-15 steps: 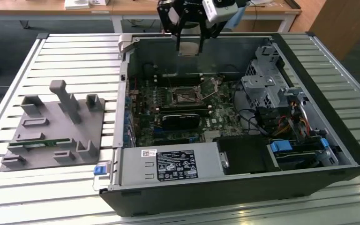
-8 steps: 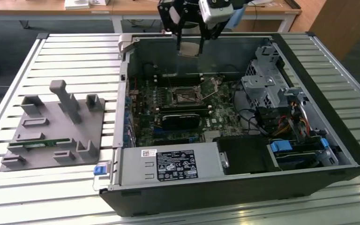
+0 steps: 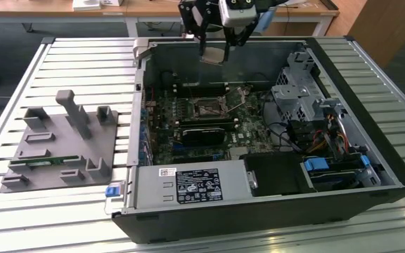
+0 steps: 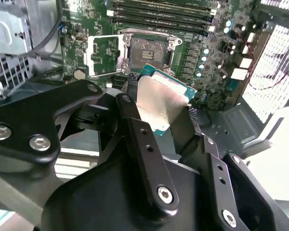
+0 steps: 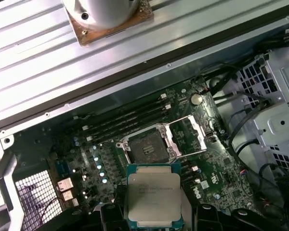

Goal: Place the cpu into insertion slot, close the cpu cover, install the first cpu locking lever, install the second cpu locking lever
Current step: 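Place the cpu into insertion slot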

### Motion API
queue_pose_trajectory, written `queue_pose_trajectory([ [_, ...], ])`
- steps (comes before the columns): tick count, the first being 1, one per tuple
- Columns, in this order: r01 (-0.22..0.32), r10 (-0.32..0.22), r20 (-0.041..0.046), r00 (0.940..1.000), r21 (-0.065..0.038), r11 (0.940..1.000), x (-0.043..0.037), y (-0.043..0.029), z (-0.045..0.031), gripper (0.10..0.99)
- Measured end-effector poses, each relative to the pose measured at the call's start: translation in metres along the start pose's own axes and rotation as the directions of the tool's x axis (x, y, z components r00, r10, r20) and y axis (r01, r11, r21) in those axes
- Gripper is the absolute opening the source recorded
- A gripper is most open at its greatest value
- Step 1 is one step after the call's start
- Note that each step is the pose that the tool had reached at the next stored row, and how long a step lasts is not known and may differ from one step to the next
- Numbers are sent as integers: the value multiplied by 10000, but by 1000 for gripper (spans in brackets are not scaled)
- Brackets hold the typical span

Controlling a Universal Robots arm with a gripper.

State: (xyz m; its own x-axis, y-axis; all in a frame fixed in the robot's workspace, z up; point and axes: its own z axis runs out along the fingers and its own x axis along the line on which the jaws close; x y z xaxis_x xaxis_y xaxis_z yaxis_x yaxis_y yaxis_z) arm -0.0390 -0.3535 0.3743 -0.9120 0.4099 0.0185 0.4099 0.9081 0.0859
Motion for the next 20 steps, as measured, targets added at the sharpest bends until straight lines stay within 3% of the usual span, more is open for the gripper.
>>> queue_pose_trajectory([
  [4, -560, 560, 49, 9984, -10, 9984, 0, 1, 2, 525],
  [10, -1444, 1444, 128, 9894, -27, 9895, 0, 1, 4, 525],
  [15, -2144, 2144, 194, 9766, -39, 9767, 0, 1, 7, 525],
  [20, -2852, 2853, 262, 9581, -56, 9584, 0, 1, 9, 525],
])
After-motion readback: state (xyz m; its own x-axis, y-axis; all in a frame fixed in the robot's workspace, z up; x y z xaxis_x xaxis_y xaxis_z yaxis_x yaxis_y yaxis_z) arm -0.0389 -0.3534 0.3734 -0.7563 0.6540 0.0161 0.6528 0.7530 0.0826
